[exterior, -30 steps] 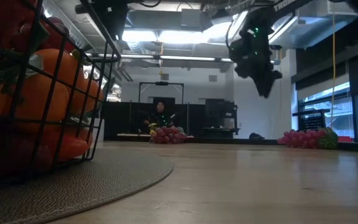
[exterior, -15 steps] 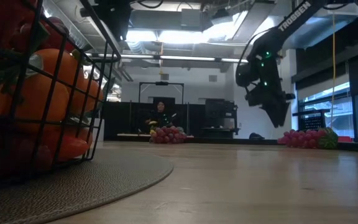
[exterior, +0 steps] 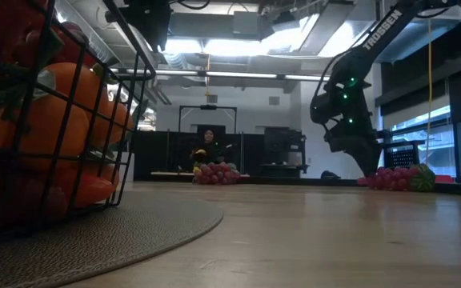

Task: Build produce basket
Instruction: Put the right red grapes into the wire basket

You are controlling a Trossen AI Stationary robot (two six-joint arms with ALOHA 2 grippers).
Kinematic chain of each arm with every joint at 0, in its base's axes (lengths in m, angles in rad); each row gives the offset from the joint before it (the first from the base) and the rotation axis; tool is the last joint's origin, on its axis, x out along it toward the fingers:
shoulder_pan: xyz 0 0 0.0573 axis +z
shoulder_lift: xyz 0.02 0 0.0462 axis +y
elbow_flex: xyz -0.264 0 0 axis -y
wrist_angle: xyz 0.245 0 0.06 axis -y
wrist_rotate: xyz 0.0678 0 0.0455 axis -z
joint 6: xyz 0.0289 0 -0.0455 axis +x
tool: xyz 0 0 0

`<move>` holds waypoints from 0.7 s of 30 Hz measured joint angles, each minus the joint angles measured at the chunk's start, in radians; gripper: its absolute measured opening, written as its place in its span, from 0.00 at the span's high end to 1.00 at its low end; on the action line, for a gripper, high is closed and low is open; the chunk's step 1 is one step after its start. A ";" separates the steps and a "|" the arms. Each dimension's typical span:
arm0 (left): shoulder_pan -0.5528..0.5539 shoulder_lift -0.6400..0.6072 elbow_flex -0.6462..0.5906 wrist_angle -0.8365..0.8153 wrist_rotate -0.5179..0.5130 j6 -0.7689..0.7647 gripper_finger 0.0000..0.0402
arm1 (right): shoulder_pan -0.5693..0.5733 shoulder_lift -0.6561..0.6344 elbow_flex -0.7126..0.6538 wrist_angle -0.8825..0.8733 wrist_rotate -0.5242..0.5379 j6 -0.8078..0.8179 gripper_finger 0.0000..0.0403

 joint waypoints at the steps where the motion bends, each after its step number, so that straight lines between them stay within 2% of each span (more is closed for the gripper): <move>1: 0.000 0.000 0.000 0.000 0.000 0.000 0.82 | 0.000 0.000 0.000 0.001 0.000 -0.001 0.71; 9: 0.000 0.000 0.000 0.000 0.000 0.000 0.82 | 0.000 0.000 0.000 0.032 0.003 -0.022 0.72; 13: 0.000 0.000 0.000 -0.001 0.000 0.000 0.82 | 0.000 0.000 0.000 0.033 0.030 -0.023 0.80; 18: 0.000 0.000 0.000 -0.001 0.008 0.000 0.82 | 0.000 0.000 0.000 0.037 0.040 -0.029 0.97; 21: 0.000 0.000 0.000 -0.001 0.023 0.002 0.82 | 0.000 0.000 0.000 0.038 0.039 -0.050 0.98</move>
